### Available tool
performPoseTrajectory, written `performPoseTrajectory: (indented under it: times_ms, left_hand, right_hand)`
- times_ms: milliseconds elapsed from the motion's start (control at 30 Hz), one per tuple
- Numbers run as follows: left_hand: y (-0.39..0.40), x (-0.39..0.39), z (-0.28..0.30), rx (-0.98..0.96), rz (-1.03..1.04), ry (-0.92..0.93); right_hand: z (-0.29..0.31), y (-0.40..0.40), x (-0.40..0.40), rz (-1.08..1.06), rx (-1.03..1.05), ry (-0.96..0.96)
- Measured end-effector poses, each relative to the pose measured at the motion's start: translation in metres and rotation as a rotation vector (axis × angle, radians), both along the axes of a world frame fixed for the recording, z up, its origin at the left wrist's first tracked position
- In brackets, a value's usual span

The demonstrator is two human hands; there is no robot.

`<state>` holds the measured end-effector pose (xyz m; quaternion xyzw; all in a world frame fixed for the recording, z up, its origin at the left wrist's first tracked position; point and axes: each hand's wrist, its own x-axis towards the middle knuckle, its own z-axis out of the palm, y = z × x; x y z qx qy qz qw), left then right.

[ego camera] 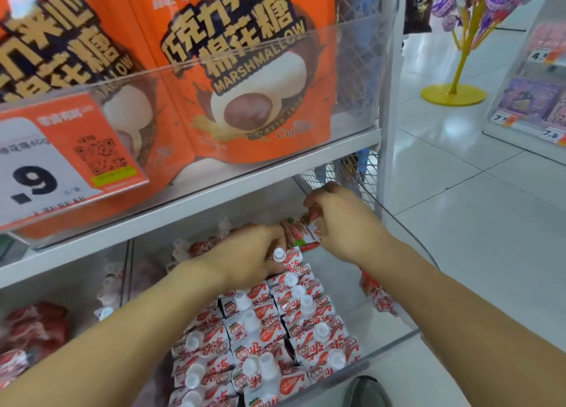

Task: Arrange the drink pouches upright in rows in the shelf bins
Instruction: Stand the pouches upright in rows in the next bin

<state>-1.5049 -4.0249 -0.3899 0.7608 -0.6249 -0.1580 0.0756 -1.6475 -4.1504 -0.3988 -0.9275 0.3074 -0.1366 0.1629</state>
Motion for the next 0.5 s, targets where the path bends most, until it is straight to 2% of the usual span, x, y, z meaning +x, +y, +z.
performPoseTrajectory:
  times_ms: [100, 200, 367, 433, 500]
  left_hand:
    - [0.0, 0.006, 0.002, 0.057, 0.006, 0.14]
    - [0.001, 0.008, -0.001, 0.032, -0.006, 0.22]
    - [0.004, 0.019, -0.005, 0.073, -0.021, 0.343]
    - [0.005, 0.023, -0.005, 0.098, 0.016, 0.446]
    - [0.005, 0.026, -0.004, -0.006, 0.081, 0.529]
  right_hand:
    - [-0.002, -0.006, 0.003, -0.01, -0.08, 0.18]
    - [-0.015, -0.007, 0.009, 0.009, -0.124, 0.339]
    - [-0.02, -0.012, 0.018, 0.015, -0.117, 0.28]
    - [-0.015, -0.009, 0.016, 0.029, -0.115, 0.258]
    - [-0.009, -0.006, 0.014, 0.05, -0.184, 0.233]
